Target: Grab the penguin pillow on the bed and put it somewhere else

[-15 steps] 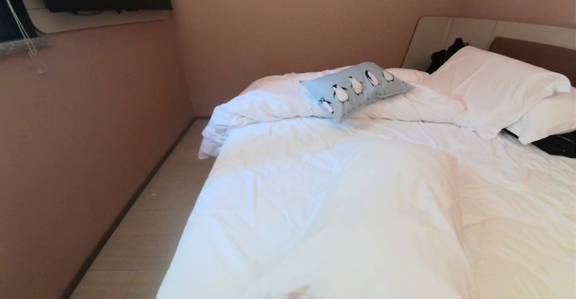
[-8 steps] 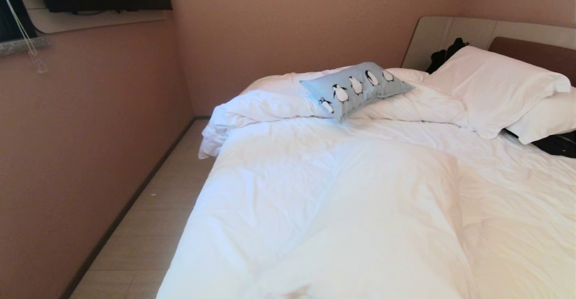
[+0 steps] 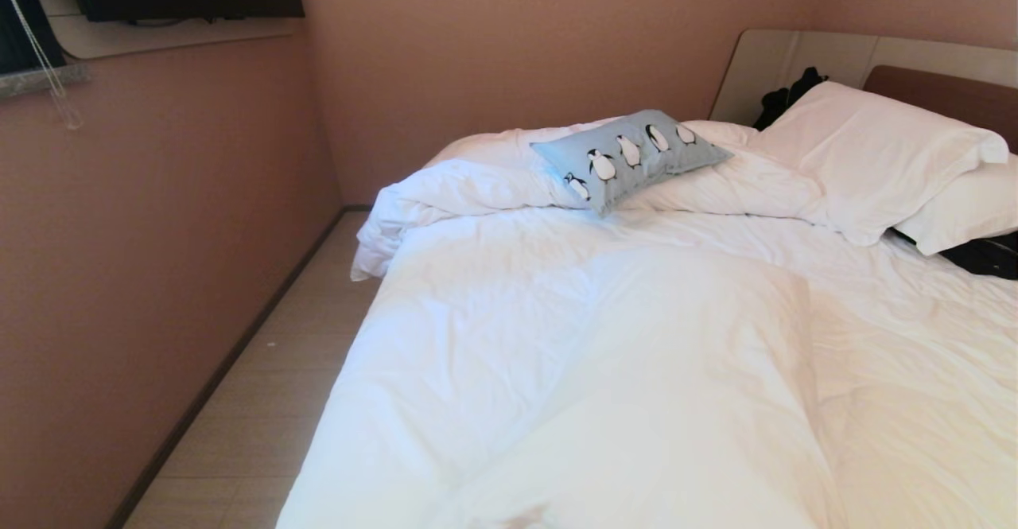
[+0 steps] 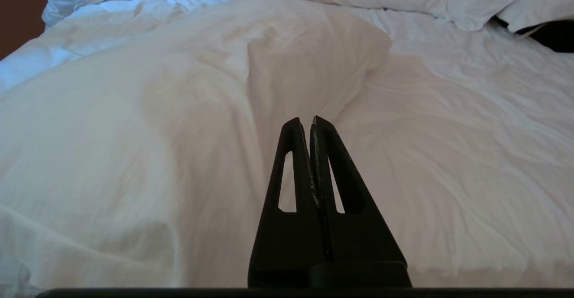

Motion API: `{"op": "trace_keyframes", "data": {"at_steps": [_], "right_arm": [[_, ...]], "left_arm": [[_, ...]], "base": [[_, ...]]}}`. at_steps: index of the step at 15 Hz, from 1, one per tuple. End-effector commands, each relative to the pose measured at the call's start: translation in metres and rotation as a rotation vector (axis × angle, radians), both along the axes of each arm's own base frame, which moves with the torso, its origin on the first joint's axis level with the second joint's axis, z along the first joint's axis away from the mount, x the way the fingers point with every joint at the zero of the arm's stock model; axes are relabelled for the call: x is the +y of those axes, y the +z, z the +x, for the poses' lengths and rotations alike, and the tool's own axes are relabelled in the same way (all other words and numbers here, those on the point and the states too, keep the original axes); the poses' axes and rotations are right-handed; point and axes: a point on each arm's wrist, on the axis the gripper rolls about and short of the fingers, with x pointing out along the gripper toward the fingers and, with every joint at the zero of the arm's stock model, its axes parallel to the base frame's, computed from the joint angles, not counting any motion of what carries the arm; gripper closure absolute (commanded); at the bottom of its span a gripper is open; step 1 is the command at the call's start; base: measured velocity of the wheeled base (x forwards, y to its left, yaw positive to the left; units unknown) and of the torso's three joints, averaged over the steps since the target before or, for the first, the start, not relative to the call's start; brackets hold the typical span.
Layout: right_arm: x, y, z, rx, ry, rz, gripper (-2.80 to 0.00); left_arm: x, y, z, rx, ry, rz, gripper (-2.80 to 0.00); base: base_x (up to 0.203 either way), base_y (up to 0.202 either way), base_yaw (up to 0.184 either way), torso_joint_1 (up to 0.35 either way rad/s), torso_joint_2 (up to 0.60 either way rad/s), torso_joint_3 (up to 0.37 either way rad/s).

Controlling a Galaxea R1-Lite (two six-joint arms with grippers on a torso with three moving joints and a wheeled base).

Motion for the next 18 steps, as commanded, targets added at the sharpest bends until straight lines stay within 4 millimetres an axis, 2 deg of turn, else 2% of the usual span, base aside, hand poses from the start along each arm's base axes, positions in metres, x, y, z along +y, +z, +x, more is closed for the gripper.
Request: {"op": "trace_keyframes", "data": {"at_steps": [1, 18], "right_arm": [[-0.0001, -0.0054, 0.0000, 0.053, -0.002, 0.030, 0.00], [-0.0001, -0.0045, 0.0005, 0.032, -0.003, 0.053, 0.00]], "left_arm": [[0.0000, -0.0001, 0.0001, 0.002, 0.001, 0.000, 0.00], [0.0000, -0.0004, 0.0002, 0.003, 0.001, 0.000, 0.00]], "base": [[0.000, 0.000, 0.000, 0.000, 0.00, 0.000], [0.000, 0.000, 0.000, 0.000, 0.00, 0.000]]}}
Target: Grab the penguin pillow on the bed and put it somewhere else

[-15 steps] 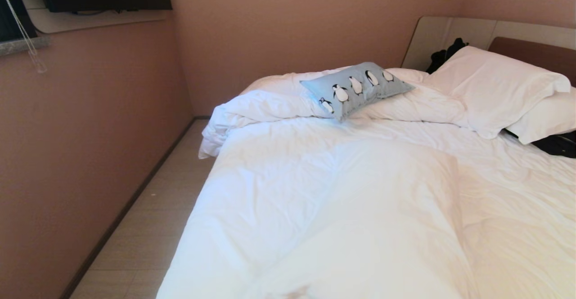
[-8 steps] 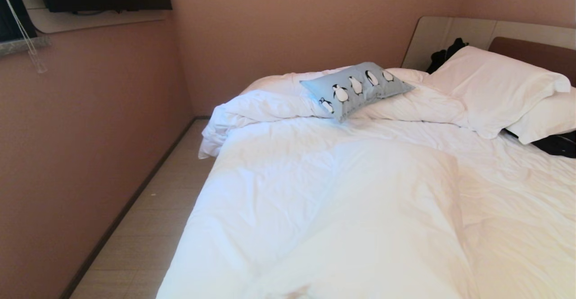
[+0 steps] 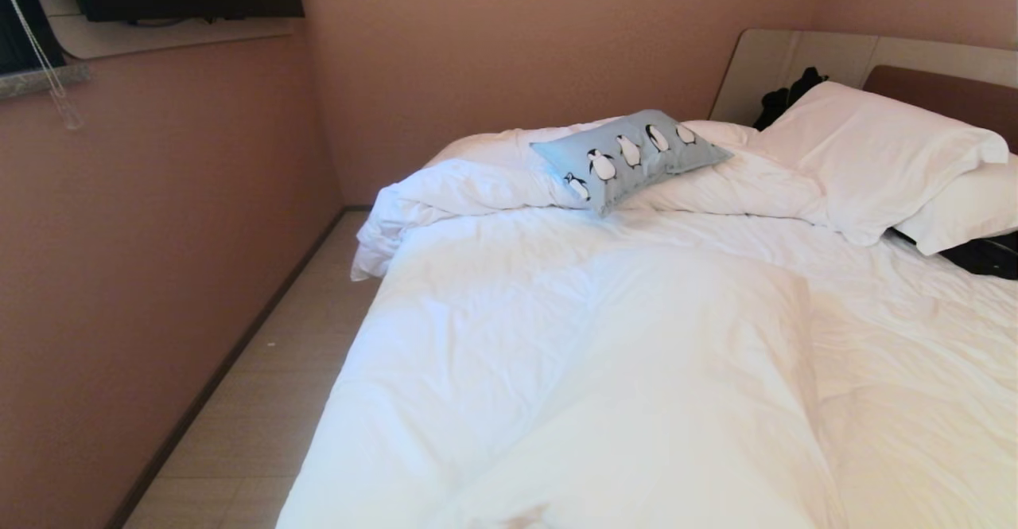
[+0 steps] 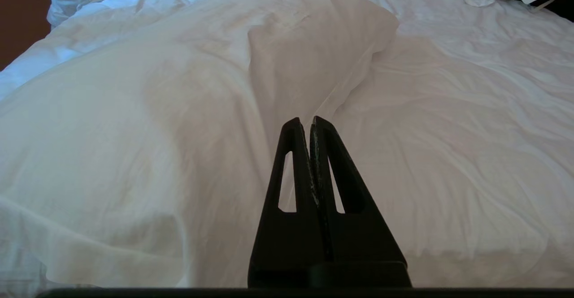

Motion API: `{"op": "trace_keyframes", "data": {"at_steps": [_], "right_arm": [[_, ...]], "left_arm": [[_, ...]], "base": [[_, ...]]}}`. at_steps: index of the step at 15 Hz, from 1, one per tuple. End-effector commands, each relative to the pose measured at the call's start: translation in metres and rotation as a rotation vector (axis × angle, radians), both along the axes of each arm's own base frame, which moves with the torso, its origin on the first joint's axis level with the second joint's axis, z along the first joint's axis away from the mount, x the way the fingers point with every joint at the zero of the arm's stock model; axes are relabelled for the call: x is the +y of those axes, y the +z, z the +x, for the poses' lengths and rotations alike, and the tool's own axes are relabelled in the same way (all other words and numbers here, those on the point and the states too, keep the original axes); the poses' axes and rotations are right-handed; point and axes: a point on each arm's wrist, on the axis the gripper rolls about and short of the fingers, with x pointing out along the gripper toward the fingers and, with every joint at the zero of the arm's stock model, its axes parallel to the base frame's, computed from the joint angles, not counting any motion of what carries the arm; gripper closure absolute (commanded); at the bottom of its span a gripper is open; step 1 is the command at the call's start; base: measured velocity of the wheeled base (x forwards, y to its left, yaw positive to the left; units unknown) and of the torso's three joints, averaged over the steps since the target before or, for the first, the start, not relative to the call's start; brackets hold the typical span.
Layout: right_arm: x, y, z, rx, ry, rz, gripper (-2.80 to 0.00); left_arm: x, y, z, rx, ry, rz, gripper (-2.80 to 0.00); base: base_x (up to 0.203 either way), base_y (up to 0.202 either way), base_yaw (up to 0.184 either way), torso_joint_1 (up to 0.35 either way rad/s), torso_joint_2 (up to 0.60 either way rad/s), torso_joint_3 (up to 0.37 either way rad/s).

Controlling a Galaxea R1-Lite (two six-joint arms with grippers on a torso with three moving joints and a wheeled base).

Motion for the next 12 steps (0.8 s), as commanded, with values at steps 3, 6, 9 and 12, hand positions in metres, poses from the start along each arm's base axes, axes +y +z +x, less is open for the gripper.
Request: {"op": "trace_keyframes", "data": {"at_steps": [3, 6, 9, 12], "right_arm": [[0.0000, 0.0000, 0.0000, -0.001, -0.001, 0.000, 0.00], [0.0000, 0.0000, 0.0000, -0.001, 0.000, 0.000, 0.00], [0.0000, 0.0000, 0.0000, -0.001, -0.001, 0.000, 0.00], [0.0000, 0.0000, 0.0000, -0.001, 0.001, 0.000, 0.00]], "left_arm": [[0.0000, 0.0000, 0.0000, 0.000, 0.001, 0.001, 0.00], [0.0000, -0.0004, 0.0001, 0.001, 0.001, 0.001, 0.00], [0.0000, -0.0002, 0.0000, 0.000, 0.001, 0.000, 0.00], [0.0000, 0.0000, 0.0000, 0.000, 0.001, 0.000, 0.00]], "base": [[0.000, 0.000, 0.000, 0.000, 0.00, 0.000], [0.000, 0.000, 0.000, 0.000, 0.00, 0.000], [0.000, 0.000, 0.000, 0.000, 0.00, 0.000], [0.000, 0.000, 0.000, 0.000, 0.00, 0.000]]}}
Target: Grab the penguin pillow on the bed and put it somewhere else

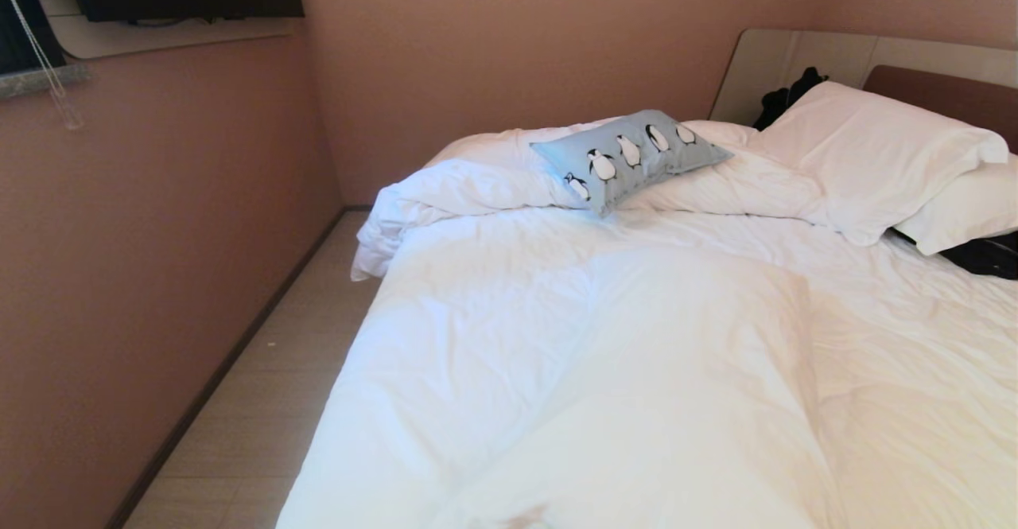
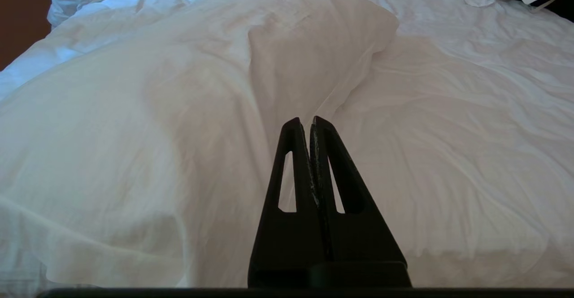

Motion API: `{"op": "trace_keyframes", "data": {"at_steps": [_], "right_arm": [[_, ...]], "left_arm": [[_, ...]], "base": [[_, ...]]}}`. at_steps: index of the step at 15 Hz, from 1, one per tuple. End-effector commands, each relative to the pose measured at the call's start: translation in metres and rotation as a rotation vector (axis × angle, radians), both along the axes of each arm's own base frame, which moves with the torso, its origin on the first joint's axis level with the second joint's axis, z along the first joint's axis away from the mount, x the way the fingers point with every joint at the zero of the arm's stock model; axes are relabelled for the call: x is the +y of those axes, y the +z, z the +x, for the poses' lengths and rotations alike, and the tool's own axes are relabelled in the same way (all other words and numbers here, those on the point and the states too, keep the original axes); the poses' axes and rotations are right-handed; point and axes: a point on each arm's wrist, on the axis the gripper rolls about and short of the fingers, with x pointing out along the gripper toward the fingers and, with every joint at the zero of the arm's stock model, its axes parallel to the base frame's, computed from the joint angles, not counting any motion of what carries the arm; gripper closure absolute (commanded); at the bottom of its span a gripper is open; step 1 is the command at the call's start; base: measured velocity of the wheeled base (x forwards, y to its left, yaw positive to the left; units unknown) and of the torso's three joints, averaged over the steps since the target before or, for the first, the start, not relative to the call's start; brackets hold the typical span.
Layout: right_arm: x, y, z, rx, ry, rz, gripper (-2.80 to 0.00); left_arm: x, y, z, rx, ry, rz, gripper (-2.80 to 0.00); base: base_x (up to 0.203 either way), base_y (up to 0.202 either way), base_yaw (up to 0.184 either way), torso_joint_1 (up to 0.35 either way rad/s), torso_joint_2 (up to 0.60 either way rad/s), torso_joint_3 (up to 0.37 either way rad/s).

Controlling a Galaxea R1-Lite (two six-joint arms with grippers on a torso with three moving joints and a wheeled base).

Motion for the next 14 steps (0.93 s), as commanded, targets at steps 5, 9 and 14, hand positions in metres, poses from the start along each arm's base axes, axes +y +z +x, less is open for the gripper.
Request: {"op": "trace_keyframes", "data": {"at_steps": [5, 9, 14], "right_arm": [[0.0000, 0.0000, 0.0000, -0.001, 0.001, 0.000, 0.00], [0.0000, 0.0000, 0.0000, -0.001, 0.001, 0.000, 0.00], [0.0000, 0.0000, 0.0000, -0.001, 0.000, 0.000, 0.00]], "left_arm": [[0.0000, -0.0004, 0.0001, 0.001, 0.001, 0.003, 0.00], [0.0000, 0.0000, 0.0000, 0.000, 0.001, 0.000, 0.00], [0.0000, -0.0004, 0.0001, 0.001, 0.001, 0.000, 0.00]], "base": [[0.000, 0.000, 0.000, 0.000, 0.00, 0.000], [-0.038, 0.000, 0.000, 0.004, 0.00, -0.001], [-0.061, 0.000, 0.001, -0.003, 0.00, 0.004]]}}
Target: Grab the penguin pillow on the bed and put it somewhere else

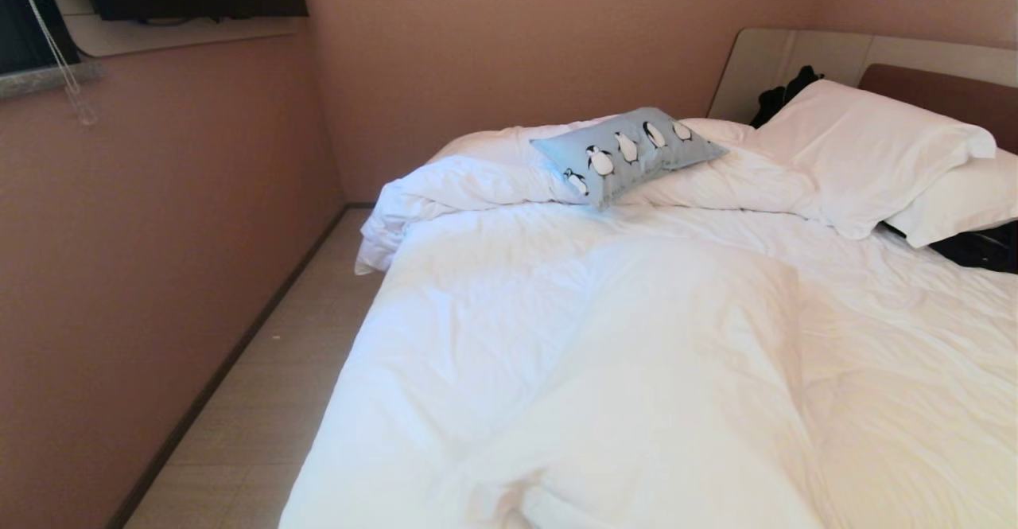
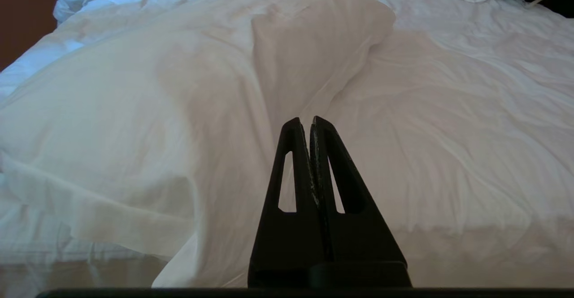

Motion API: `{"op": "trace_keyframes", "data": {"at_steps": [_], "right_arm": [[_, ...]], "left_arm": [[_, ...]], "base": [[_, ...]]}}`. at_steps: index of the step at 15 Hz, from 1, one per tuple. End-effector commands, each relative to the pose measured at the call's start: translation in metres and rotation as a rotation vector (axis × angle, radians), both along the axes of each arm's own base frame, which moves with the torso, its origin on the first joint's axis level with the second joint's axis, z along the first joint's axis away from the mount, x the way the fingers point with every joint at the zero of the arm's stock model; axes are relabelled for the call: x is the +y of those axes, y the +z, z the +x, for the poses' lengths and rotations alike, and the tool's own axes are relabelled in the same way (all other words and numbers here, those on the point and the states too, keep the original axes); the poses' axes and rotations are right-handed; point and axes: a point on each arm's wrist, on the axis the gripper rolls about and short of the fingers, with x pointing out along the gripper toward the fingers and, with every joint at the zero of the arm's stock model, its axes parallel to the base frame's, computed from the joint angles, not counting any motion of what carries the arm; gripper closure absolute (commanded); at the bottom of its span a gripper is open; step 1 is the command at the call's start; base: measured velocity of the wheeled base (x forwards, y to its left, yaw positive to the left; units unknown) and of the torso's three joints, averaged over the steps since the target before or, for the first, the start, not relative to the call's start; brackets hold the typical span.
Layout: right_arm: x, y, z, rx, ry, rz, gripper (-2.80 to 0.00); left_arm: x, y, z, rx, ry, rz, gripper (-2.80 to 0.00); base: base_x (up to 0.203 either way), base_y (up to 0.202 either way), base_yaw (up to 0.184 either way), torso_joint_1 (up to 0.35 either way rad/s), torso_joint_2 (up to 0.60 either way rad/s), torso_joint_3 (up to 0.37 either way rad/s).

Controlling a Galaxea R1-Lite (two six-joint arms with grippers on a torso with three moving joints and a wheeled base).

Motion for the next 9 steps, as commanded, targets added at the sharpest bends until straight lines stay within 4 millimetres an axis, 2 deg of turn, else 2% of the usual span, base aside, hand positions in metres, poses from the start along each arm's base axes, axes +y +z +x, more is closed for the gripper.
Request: {"op": "trace_keyframes", "data": {"at_steps": [1, 9], "right_arm": [[0.0000, 0.0001, 0.0000, -0.001, 0.000, 0.000, 0.00], [0.0000, 0.0001, 0.0000, -0.001, 0.000, 0.000, 0.00]], "left_arm": [[0.0000, -0.0004, 0.0001, 0.001, 0.001, 0.000, 0.00], [0.0000, -0.0003, 0.0001, 0.001, 0.001, 0.000, 0.00]], "base": [[0.000, 0.000, 0.000, 0.000, 0.00, 0.000], [0.000, 0.000, 0.000, 0.000, 0.00, 0.000]]}}
